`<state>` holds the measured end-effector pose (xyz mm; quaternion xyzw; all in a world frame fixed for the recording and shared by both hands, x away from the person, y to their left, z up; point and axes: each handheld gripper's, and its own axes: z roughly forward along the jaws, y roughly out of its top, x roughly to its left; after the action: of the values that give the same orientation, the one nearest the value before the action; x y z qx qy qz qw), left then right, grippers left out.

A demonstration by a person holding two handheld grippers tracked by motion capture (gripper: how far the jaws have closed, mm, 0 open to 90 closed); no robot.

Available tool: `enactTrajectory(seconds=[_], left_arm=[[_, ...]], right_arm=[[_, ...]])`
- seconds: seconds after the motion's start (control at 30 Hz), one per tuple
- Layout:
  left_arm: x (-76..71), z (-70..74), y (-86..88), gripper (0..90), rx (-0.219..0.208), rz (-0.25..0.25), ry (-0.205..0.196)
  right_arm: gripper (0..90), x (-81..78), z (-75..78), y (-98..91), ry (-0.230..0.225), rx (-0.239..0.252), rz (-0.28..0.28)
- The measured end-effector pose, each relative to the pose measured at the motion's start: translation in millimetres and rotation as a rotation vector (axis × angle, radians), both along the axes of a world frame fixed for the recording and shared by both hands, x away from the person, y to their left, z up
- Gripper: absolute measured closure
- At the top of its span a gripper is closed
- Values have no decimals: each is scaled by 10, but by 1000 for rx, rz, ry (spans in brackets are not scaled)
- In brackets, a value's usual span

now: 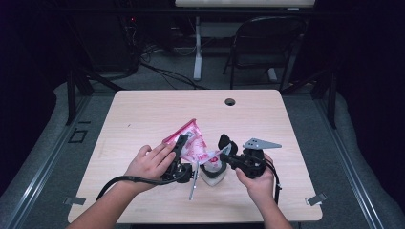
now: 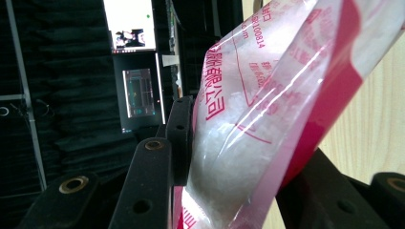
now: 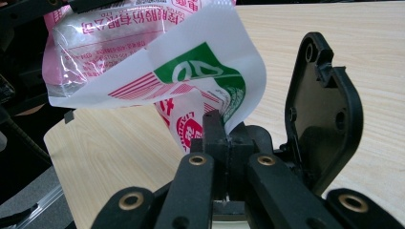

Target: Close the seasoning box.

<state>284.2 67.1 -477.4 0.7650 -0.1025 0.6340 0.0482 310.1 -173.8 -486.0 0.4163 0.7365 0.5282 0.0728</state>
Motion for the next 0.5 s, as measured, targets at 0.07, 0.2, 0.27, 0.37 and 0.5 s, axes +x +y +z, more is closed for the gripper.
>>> enactTrajectory(seconds=[0.07,0.2,0.27,0.37,0.5], left_arm=[[-2,4,0,682,-4,0,1],[-7,4,-1,683,4,-5,-10],[-6,-3,3,683,1,0,1],[-7,-1,4,683,0,-1,1],[-6,0,0,683,5,-9,-8]], right_arm=[[900,0,0,0,0,0,0],[900,2,-5,-3,3,-3,3],[900,4,-6,-3,3,-8,8],[900,4,-6,-1,2,-3,5],[900,5,-7,-3,2,-7,3]])
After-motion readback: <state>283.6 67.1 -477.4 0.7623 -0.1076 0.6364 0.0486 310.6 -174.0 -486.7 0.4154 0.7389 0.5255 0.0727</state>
